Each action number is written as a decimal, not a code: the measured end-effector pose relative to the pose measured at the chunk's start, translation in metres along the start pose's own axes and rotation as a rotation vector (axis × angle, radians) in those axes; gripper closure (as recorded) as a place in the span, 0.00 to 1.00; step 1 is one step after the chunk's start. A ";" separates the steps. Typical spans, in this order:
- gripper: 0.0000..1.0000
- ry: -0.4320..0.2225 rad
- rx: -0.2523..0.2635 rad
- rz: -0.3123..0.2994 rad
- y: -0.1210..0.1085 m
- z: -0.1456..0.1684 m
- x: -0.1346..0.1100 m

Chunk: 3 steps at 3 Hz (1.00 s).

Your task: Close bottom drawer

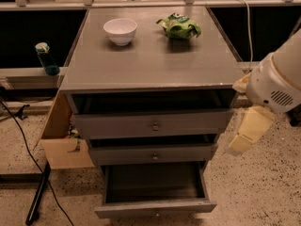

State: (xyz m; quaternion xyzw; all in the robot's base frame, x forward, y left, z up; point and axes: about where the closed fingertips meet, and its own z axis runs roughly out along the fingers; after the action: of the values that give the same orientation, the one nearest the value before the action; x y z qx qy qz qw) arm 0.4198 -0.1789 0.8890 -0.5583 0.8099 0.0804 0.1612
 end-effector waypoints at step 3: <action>0.00 -0.154 -0.015 0.213 0.061 0.147 0.015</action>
Offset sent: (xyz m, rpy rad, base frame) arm -0.0146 0.0465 -0.1409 0.1988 -0.1085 -0.2663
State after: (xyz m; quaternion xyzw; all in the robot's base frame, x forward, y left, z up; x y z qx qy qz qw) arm 0.3838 -0.1244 0.7431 -0.4625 0.8492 0.1458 0.2091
